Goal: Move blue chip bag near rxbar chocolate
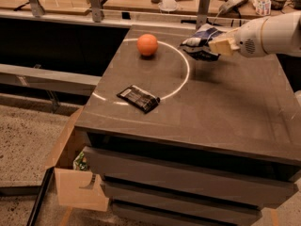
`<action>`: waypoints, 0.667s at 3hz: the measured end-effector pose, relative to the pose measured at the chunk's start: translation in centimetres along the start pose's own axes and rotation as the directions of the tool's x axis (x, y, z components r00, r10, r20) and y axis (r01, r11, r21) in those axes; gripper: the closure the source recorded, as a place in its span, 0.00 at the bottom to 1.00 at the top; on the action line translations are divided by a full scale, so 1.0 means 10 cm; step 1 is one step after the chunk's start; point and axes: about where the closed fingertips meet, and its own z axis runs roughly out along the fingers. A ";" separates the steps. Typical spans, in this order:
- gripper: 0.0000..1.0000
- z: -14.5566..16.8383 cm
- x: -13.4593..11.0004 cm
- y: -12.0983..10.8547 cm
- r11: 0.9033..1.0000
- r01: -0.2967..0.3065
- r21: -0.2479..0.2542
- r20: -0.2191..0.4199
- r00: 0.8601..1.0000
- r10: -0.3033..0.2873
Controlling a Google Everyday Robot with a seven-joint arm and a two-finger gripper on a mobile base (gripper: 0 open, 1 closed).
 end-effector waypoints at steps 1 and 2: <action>1.00 -0.11 -0.07 0.40 0.996 -0.016 -0.086 0.001 1.000 0.016; 1.00 -0.18 -0.11 0.71 0.990 -0.008 -0.143 0.004 1.000 0.009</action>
Offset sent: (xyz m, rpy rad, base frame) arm -0.0924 0.0665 0.0081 0.0580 0.0867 0.1854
